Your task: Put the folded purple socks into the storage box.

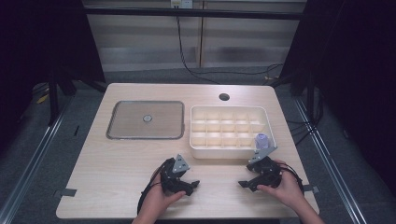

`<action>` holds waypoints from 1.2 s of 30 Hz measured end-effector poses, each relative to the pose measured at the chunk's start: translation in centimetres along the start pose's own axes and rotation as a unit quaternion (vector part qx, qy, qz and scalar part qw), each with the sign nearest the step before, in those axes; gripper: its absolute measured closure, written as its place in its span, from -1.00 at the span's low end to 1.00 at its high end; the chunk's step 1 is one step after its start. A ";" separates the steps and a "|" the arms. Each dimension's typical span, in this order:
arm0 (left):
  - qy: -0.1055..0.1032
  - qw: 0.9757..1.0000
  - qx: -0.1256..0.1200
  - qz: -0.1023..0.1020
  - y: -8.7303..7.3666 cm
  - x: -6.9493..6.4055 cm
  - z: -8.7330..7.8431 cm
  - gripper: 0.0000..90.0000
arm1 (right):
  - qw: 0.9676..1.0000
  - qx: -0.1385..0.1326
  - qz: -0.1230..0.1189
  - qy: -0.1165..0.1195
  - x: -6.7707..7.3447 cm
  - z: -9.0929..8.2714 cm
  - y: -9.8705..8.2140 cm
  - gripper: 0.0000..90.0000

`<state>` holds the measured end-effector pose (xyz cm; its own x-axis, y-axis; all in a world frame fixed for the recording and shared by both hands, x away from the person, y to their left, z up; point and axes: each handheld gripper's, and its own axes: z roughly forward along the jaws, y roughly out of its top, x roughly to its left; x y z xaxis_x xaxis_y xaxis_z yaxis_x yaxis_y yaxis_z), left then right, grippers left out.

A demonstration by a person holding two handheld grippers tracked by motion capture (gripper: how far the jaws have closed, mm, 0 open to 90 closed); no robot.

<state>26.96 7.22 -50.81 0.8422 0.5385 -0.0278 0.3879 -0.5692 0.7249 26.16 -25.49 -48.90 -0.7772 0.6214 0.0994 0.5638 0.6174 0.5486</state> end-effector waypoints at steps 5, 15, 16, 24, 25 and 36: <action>0.000 1.000 0.000 0.000 0.0 0.0 0.0 -0.64 | 1.000 -0.021 -0.007 -0.003 0.1 0.0 -0.5 -0.48; 0.001 1.000 -0.001 -0.001 0.0 0.0 0.0 -0.64 | 0.998 -0.059 -0.016 -0.016 0.4 0.2 -1.6 -0.50; 0.001 1.000 -0.001 -0.001 0.0 0.0 0.0 -0.64 | 0.998 -0.063 -0.018 -0.019 0.5 0.2 -1.7 -0.50; 0.001 1.000 0.000 0.000 0.0 0.0 0.0 -0.64 | 0.996 -0.086 -0.020 -0.027 0.7 0.3 -2.3 -0.51; 0.001 1.000 0.000 -0.001 0.0 0.0 0.0 -0.64 | 0.996 -0.088 -0.019 -0.027 0.7 0.3 -2.4 -0.51; 0.001 1.000 -0.001 -0.001 0.0 0.0 0.0 -0.64 | 0.993 -0.114 -0.016 -0.030 0.7 0.4 -3.0 -0.50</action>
<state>26.93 7.23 -50.81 0.8410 0.5403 -0.0282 0.3889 -0.5676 0.7257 24.00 -26.67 -50.86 -0.7719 0.6349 0.0338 0.4562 0.5160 0.7250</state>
